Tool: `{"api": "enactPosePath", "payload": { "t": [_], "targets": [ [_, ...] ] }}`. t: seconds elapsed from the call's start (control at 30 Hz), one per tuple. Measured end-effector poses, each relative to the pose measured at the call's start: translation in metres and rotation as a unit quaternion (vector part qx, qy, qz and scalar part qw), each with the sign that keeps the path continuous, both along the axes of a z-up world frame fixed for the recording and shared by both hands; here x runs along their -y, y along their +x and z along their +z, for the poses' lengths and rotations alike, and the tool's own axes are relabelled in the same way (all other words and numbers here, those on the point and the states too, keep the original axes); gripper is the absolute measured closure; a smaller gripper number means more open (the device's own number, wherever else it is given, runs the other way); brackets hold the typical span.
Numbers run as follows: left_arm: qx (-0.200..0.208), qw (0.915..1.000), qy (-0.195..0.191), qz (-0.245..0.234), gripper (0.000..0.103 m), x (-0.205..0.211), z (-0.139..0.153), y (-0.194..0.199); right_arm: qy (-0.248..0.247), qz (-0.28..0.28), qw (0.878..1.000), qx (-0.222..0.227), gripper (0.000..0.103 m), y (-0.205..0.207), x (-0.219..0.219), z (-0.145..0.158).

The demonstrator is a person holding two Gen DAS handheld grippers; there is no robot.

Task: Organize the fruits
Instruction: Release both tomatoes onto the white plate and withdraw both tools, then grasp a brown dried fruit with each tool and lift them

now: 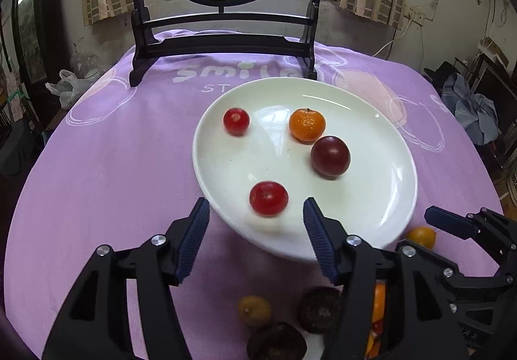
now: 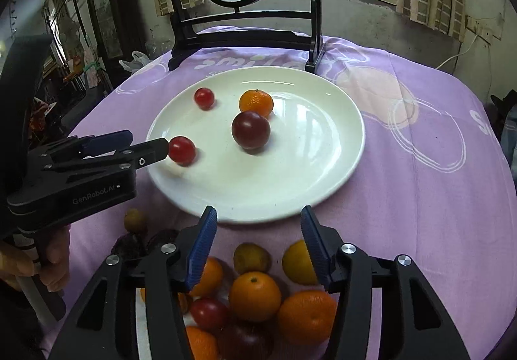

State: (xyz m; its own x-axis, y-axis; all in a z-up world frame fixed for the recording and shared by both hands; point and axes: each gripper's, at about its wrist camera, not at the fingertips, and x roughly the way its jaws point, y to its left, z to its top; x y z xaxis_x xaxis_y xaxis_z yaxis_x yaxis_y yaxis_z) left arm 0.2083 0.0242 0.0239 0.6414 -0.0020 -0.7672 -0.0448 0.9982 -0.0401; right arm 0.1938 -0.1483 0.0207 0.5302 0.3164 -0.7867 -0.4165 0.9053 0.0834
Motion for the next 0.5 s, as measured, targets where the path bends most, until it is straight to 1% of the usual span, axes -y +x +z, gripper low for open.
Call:
{"api": "enactPosePath", "payload": {
  "t": [0.07,0.13,0.23,0.3,0.4,0.5],
  "targets": [
    [0.011,0.9999,0.007,-0.007,0.036,0.004,0.003,-0.017,0.008,0.001,1.0,0.0,0.048,-0.014,0.007,0.002],
    [0.017,0.9996,0.019,-0.015,0.026,0.009,0.005,-0.035,0.015,0.003,1.0,0.001,0.046,-0.032,0.013,0.003],
    [0.03,0.9988,0.031,-0.023,0.024,0.013,0.006,-0.064,0.023,0.009,1.0,0.005,0.042,-0.061,0.021,0.004],
    [0.035,0.9985,0.032,-0.029,0.021,0.014,0.007,-0.082,0.023,0.009,1.0,0.011,0.039,-0.079,0.026,0.003],
    [0.04,0.9983,0.032,-0.03,0.018,0.014,0.005,-0.105,0.03,0.009,0.999,0.009,0.038,-0.101,0.033,0.001],
    [0.038,0.9986,0.025,-0.026,0.017,0.012,0.001,-0.123,0.037,0.006,0.999,0.006,0.035,-0.121,0.039,-0.001]
  ]
}}
